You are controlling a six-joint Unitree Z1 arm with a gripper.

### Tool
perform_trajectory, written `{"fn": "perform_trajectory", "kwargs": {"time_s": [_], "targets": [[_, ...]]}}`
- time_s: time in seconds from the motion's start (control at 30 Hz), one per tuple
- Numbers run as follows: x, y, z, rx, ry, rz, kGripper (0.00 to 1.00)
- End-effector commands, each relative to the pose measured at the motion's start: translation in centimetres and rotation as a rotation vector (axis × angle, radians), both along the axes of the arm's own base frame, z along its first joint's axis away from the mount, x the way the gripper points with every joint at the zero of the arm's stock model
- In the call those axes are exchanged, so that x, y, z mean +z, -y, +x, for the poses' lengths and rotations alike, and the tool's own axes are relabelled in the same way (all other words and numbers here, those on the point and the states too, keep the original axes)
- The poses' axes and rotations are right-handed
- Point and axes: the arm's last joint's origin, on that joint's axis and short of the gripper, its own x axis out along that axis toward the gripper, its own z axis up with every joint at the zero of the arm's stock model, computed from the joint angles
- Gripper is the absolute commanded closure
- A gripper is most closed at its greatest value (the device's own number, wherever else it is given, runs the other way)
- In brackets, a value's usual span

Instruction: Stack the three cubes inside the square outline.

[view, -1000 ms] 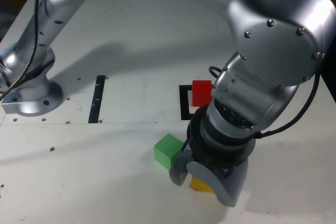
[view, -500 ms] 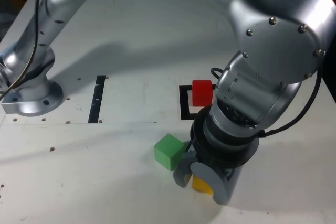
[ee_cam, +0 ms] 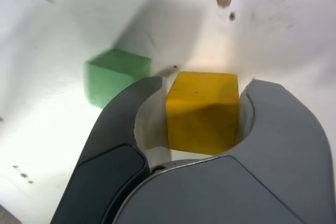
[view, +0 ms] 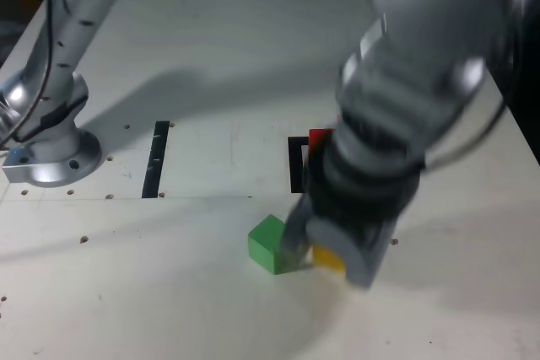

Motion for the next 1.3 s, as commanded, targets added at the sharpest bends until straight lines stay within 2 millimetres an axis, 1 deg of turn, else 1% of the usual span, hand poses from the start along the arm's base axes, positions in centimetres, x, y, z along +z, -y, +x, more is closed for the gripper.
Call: {"fn": "perform_trajectory", "kwargs": {"time_s": [0.0,0.07,0.13,0.2,0.27,0.3,0.4,0.47,0.53,0.63,0.8,0.97,1.27], "targets": [[2.9,-1.6,-0.1,0.008,0.045,0.002,0.85],[4.8,-3.2,-0.2,0.025,0.072,0.007,0.85],[6.1,-5.3,-0.2,0.056,0.088,0.009,0.85],[6.9,-7.6,-0.2,0.1,0.091,0.014,0.86],[7.3,-10.0,-0.3,0.151,0.086,0.022,0.86],[7.3,-11.5,-0.5,0.187,0.077,0.03,0.85],[6.8,-14.8,-0.7,0.268,0.046,0.045,0.85],[6.1,-16.5,-0.9,0.316,0.026,0.048,0.85],[5.2,-17.7,-1.1,0.359,0.015,0.044,0.84],[4.0,-18.4,-1.1,0.405,0.016,0.03,0.84],[2.2,-18.3,-0.2,0.436,0.011,0.01,0.84],[1.6,-18.3,0.4,0.448,0.015,0.007,0.84],[0.4,-19.0,1.2,0.476,-0.001,0.004,0.84]]}}
